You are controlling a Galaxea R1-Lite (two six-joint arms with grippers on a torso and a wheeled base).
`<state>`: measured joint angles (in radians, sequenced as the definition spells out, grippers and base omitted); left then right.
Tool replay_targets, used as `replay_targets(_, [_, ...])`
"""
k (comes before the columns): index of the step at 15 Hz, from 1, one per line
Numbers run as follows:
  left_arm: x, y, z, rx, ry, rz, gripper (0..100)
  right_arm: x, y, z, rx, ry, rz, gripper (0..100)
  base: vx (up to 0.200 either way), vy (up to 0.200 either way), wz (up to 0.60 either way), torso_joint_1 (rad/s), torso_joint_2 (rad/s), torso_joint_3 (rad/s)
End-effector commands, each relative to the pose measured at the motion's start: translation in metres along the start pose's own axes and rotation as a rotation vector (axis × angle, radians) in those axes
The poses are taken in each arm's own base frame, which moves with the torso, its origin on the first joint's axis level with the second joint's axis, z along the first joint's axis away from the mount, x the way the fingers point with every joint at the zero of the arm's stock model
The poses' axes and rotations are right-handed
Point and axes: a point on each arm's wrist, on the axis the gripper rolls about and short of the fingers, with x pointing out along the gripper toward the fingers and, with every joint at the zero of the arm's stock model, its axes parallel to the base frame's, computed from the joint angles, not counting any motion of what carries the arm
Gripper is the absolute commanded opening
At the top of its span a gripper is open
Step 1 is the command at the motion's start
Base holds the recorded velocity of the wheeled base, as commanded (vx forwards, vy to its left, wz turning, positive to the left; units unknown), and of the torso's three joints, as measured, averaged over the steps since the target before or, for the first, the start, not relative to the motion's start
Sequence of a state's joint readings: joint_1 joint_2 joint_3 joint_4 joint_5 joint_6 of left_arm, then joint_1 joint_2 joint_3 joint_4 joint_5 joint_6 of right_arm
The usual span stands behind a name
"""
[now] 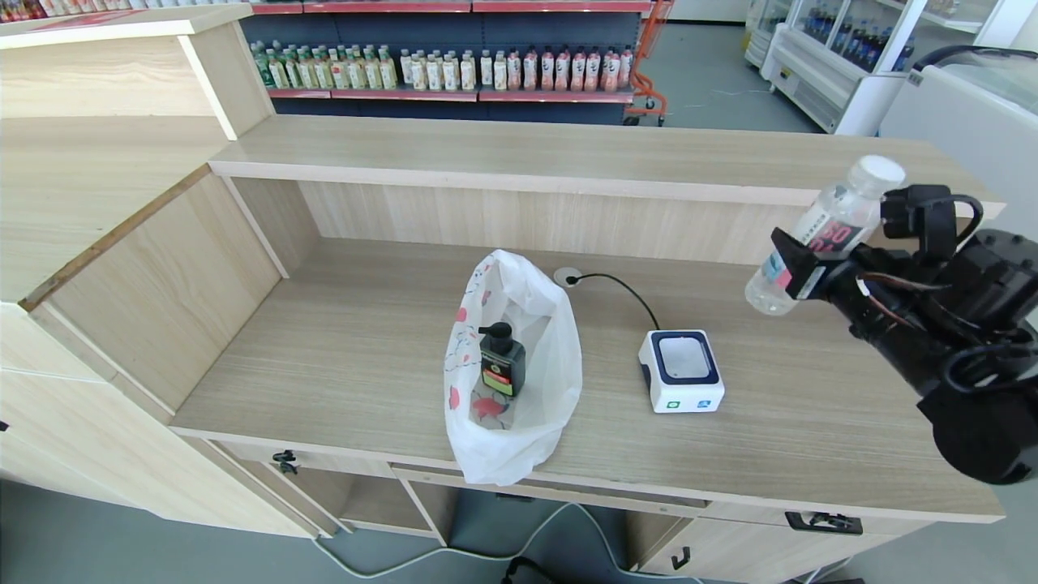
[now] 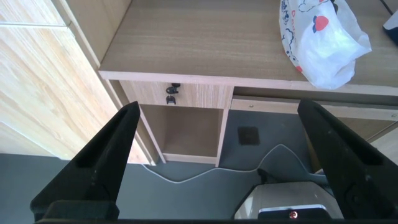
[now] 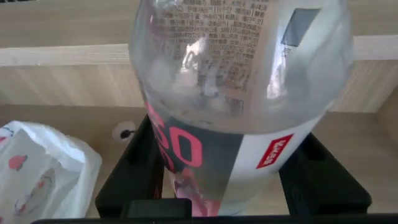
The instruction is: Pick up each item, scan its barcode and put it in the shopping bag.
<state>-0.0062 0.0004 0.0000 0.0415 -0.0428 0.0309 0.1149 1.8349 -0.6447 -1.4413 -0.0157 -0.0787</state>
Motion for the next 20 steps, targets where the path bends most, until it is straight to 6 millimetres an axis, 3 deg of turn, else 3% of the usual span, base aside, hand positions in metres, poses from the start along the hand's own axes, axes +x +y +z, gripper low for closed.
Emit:
replay_targets(1, [0.000,0.000,0.000,0.000,-0.001,0.000,100,-0.039,-0.005,-0.010,-0.174,0.020,0.056,0,0.000,0.000,0.00,0.000,0.00,0.000])
replay_targets(5, [0.000,0.000,0.000,0.000,-0.001,0.000,100,-0.040,-0.009,-0.005,-0.085,-0.003,0.116,0,0.000,0.000,0.00,0.000,0.00,0.000])
replay_targets(10, [0.000,0.000,0.000,0.000,-0.001,0.000,100,-0.040,-0.011,-0.016,-0.035,0.036,0.155,0,0.000,0.000,0.00,0.000,0.00,0.000])
replay_targets(20, [0.000,0.000,0.000,0.000,-0.001,0.000,100,-0.041,-0.011,-0.013,-0.036,0.026,0.159,0,0.000,0.000,0.00,0.000,0.00,0.000])
